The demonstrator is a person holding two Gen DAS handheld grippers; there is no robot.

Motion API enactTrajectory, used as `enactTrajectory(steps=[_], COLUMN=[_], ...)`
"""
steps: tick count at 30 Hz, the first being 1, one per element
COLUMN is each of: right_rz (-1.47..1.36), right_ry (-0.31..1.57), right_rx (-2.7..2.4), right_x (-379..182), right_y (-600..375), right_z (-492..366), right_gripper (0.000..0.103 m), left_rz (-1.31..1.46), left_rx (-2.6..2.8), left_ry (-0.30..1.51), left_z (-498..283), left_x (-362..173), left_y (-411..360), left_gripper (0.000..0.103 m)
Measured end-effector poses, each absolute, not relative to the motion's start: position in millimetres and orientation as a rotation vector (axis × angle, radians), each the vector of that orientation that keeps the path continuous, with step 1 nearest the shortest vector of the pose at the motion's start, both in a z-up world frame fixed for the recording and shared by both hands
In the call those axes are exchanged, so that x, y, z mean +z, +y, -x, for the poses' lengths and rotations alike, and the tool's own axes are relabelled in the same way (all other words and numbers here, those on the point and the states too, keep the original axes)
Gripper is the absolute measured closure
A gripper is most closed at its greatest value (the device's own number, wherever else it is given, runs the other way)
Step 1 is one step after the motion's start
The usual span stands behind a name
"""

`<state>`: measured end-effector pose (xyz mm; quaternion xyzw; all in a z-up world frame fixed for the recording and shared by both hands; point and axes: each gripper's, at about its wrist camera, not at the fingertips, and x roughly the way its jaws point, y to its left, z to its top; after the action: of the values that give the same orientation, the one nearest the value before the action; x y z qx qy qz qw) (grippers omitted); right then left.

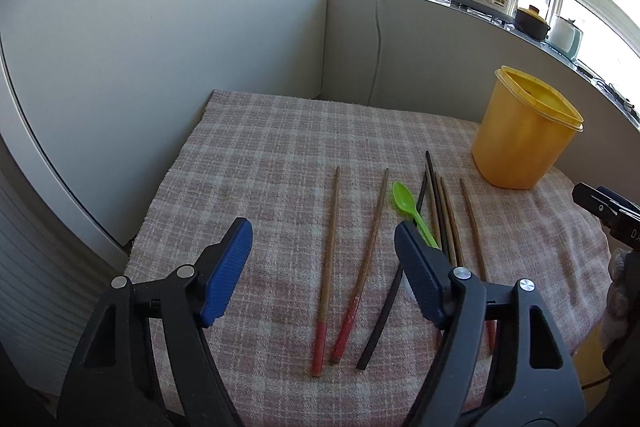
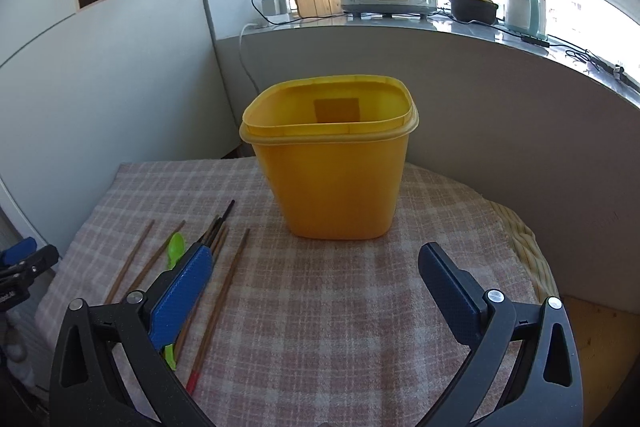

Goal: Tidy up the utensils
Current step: 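Close left gripper on a red-tipped wooden chopstick while right gripper grasps another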

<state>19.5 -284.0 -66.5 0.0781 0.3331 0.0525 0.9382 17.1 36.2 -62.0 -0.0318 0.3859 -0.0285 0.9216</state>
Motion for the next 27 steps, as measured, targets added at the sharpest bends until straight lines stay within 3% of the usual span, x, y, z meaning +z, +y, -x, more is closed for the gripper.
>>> enactTrajectory(steps=[1, 5, 6, 10, 14, 21, 27], right_rz=[-0.165, -0.18, -0.183, -0.202, -0.215, -0.284, -0.247], right_ry=[0.699, 0.78, 0.799, 0.877, 0.952, 1.074, 1.104], right_rx=[0.122, 0.175, 0.184, 0.222, 0.245, 0.306, 0.316], right_x=[-69, -78, -80, -96, -113, -133, -137], right_y=[-281, -269, -265, -252, -240, -224, -208], right_z=[-21, -30, -33, -42, -52, -70, -83], right_gripper=[0.001, 0.011, 0.014, 0.019, 0.04, 0.06, 0.067], left_rz=[0.074, 0.091, 0.091, 0.106, 0.108, 0.029, -0.005], left_rx=[-0.082, -0.143, -0.159, -0.204, -0.232, -0.245, -0.235], left_ry=[0.812, 0.89, 0.906, 0.971, 1.028, 1.115, 1.152], left_z=[-20, -33, -36, -50, -64, -87, -100], left_x=[-66, -83, -86, -99, -109, -126, -140], left_y=[36, 35, 35, 35, 39, 27, 19], left_gripper=[0.038, 0.046, 0.052, 0.058, 0.064, 0.066, 0.072])
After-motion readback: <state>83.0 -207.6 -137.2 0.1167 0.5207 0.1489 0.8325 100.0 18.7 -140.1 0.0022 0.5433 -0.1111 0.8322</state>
